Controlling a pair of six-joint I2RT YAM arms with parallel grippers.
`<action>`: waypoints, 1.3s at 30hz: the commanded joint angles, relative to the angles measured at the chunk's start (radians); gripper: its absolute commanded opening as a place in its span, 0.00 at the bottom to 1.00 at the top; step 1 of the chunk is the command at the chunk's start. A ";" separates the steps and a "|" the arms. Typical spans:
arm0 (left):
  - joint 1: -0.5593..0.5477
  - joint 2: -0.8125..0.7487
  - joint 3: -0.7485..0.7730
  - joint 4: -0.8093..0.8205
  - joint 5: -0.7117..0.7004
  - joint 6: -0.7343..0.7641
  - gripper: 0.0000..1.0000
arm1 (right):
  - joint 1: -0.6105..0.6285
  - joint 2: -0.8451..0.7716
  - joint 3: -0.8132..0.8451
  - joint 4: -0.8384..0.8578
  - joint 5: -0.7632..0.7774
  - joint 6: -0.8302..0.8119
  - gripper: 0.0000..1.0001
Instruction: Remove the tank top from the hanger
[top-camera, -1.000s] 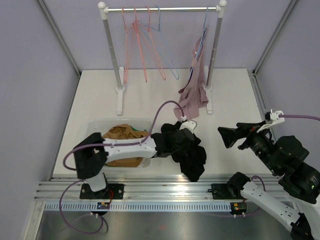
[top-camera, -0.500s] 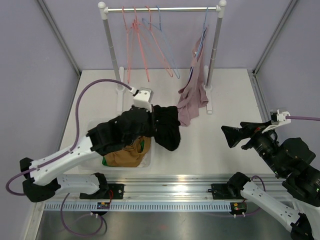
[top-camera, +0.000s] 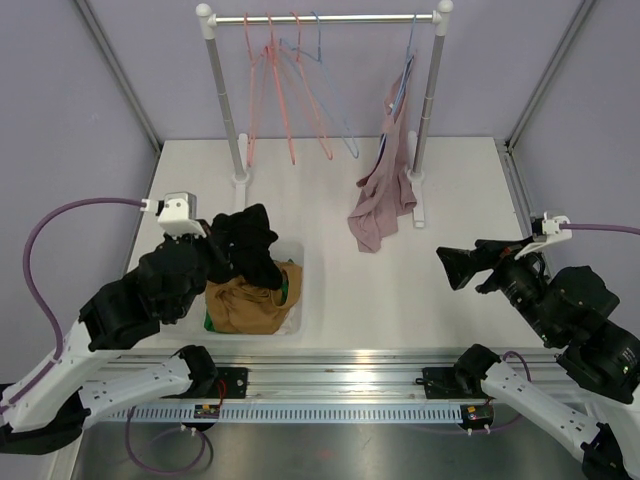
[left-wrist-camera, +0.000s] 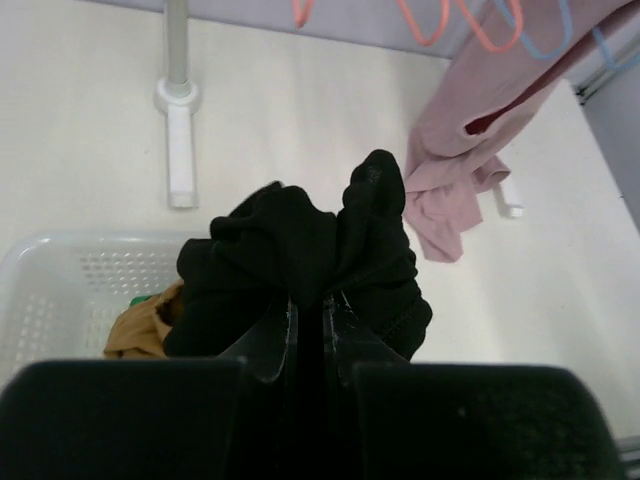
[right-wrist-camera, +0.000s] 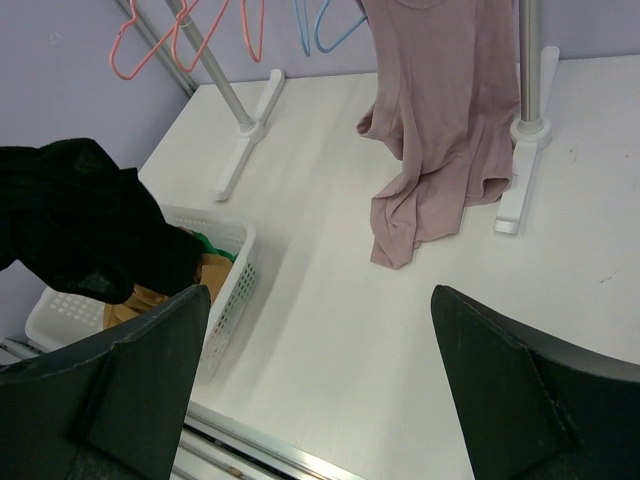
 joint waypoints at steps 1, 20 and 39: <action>0.019 -0.033 -0.083 -0.025 -0.048 -0.049 0.00 | 0.005 0.017 -0.002 0.059 -0.023 -0.002 1.00; 0.655 0.078 -0.529 0.133 0.275 -0.257 0.00 | 0.005 0.044 -0.053 0.125 -0.124 0.027 0.99; 0.718 -0.116 -0.358 -0.034 0.234 -0.312 0.99 | 0.005 0.378 0.141 0.099 0.019 0.027 1.00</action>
